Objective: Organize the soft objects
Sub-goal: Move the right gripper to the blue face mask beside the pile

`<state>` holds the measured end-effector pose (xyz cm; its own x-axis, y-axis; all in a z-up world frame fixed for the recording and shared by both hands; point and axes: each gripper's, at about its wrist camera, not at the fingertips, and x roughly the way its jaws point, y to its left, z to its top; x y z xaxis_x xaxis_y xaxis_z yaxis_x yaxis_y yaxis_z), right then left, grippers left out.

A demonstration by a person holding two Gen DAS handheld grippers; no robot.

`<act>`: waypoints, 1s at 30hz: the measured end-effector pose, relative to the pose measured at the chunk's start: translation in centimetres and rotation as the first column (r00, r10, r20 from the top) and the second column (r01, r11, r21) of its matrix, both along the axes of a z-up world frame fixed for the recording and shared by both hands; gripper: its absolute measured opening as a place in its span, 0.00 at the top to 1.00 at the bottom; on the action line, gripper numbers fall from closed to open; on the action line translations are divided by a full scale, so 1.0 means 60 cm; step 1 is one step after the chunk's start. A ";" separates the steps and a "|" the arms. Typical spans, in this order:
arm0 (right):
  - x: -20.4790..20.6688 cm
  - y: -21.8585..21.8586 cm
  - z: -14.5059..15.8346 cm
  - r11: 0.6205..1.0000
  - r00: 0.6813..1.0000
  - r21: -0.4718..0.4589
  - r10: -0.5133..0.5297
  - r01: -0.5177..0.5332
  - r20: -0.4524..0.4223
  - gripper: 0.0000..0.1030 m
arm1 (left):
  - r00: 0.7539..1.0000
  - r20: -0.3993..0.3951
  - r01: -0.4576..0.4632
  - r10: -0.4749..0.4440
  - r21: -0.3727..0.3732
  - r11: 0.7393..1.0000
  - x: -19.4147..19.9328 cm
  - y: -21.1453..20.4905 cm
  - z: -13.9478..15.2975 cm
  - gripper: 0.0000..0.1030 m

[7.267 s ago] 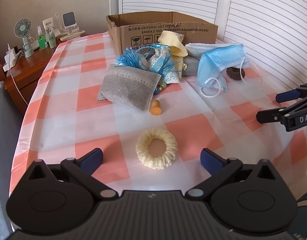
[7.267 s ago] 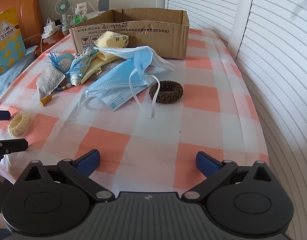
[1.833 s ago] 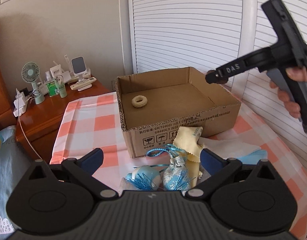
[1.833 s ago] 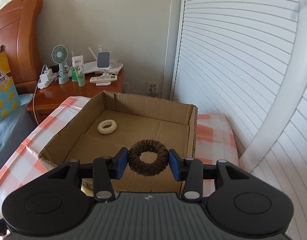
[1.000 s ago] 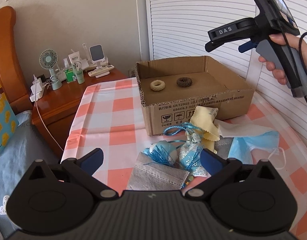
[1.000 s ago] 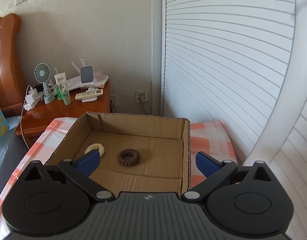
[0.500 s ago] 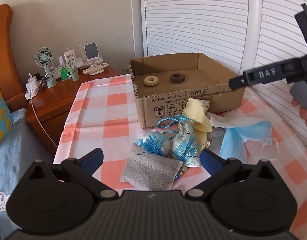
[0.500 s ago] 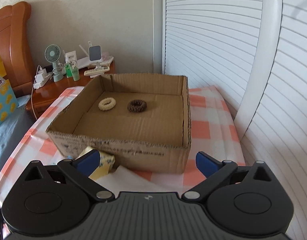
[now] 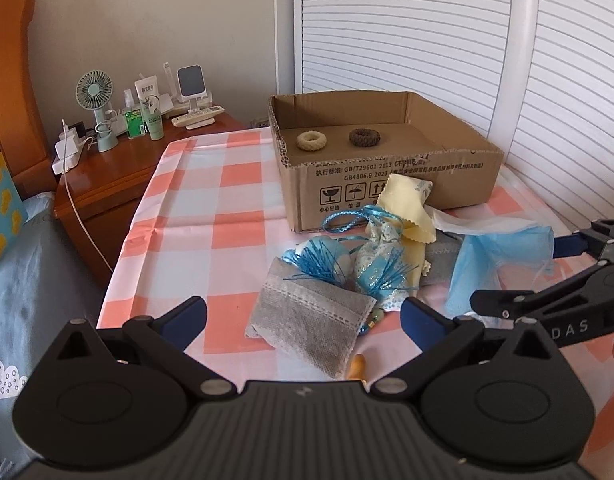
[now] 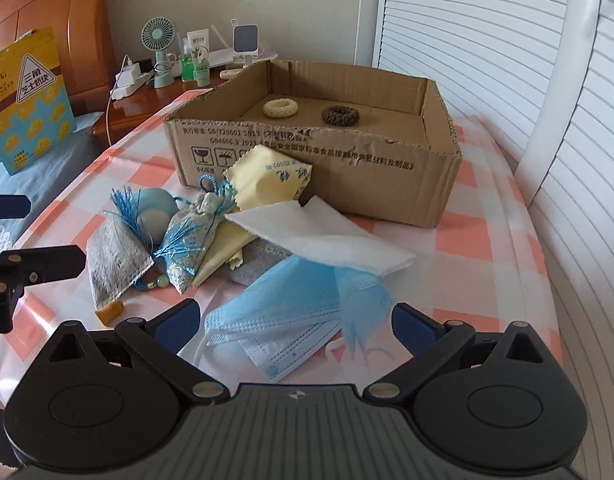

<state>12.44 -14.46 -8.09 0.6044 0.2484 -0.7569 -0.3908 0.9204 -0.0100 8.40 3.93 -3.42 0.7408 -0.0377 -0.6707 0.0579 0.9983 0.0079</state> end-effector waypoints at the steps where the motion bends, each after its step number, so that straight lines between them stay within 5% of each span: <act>1: -0.001 0.002 -0.006 1.000 1.000 0.007 -0.002 0.002 -0.006 0.00 | 1.000 -0.002 -0.001 0.001 -0.002 1.000 0.000 0.001 -0.001 0.01; 7: -0.006 0.020 -0.026 0.998 1.000 -0.060 -0.010 0.011 0.022 0.00 | 1.000 -0.011 -0.004 0.004 -0.006 1.000 -0.001 0.005 -0.006 0.01; 16: -0.022 0.004 0.028 0.999 0.989 -0.048 0.012 -0.005 0.148 0.00 | 1.000 -0.012 -0.013 0.012 -0.020 1.000 0.003 0.010 -0.008 0.01; 30: -0.017 0.041 -0.006 0.993 0.991 -0.008 0.120 -0.119 0.063 0.00 | 0.999 -0.030 -0.013 0.012 -0.032 0.999 0.005 0.009 -0.014 0.01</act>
